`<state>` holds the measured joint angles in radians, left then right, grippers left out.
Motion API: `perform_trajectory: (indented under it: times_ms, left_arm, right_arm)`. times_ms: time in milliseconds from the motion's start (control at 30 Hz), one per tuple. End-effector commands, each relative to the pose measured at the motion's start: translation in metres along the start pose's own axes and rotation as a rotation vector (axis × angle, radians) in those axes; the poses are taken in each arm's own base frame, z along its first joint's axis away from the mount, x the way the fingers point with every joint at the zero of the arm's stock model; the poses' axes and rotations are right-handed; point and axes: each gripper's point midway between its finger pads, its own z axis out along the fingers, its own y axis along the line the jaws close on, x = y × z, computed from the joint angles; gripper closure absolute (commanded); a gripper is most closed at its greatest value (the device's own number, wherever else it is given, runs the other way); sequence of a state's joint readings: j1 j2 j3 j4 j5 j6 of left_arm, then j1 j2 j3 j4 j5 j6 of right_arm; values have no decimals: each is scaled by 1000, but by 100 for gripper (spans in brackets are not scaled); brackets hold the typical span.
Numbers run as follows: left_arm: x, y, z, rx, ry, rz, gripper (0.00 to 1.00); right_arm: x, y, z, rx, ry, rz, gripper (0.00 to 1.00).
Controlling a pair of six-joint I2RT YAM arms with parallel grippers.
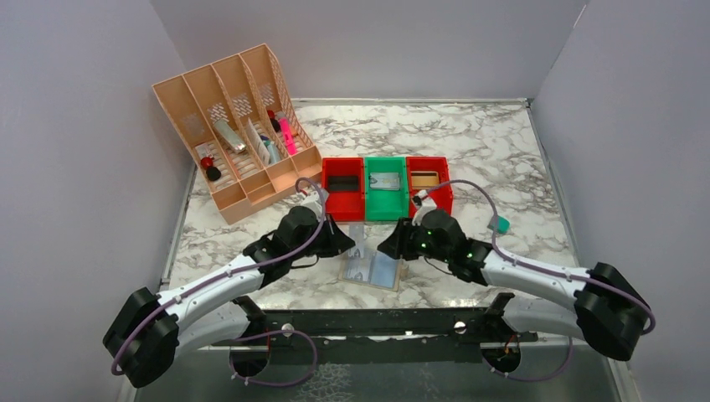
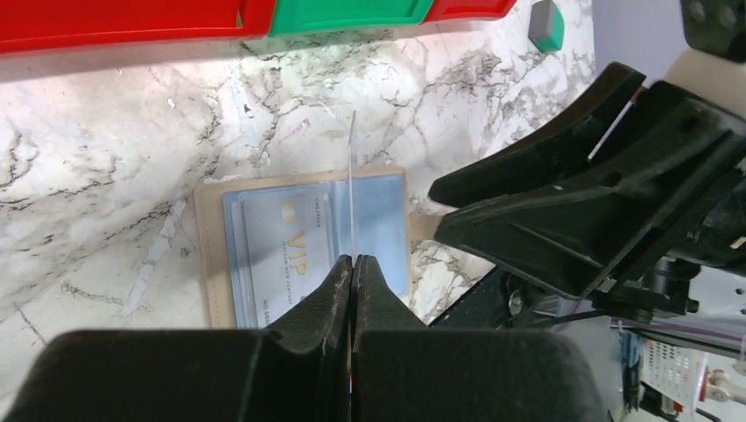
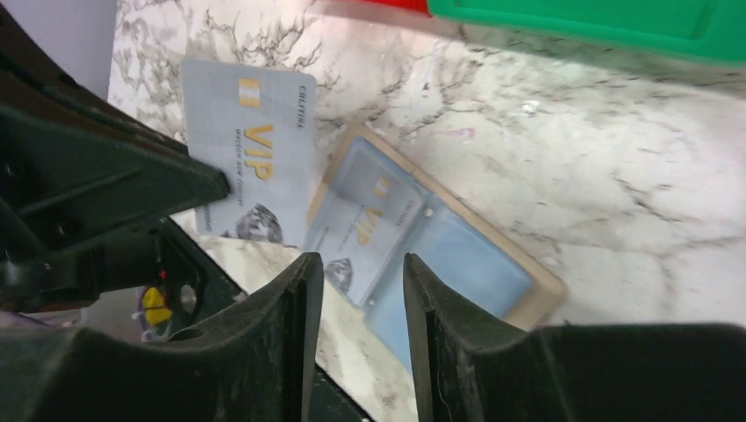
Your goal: Take the credit cards out of the card holder
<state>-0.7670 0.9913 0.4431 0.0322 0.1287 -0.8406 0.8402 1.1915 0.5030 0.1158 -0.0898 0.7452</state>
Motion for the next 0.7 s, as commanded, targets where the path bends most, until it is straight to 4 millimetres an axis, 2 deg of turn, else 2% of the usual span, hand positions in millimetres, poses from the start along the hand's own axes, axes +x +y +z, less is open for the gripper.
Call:
perform_trajectory:
  times_ms: [0,167,233,333,567,667]
  left_arm:
    - [-13,-23,-7,114,-15,5,100]
    - [-19,-15,-14,109,-67,-24,100]
    - [-21,-17,-17,134,-87,-32,100]
    - [-22,-20,-19,164,-106,-43,100]
    - [-21,-28,-24,228,-123,-53,100]
    - [-19,-36,-28,288,-127,-56,100]
  right_arm:
    - [-36,-7,-21,-14,-275,57,49]
    - [-45,-17,-35,44,-333,30,35]
    - [-44,-21,-34,85,-305,9,31]
    - [-41,-23,-31,117,-252,1,29]
    - [-35,-12,-25,-106,-164,82,28]
    - [-34,7,-29,-272,-128,84,28]
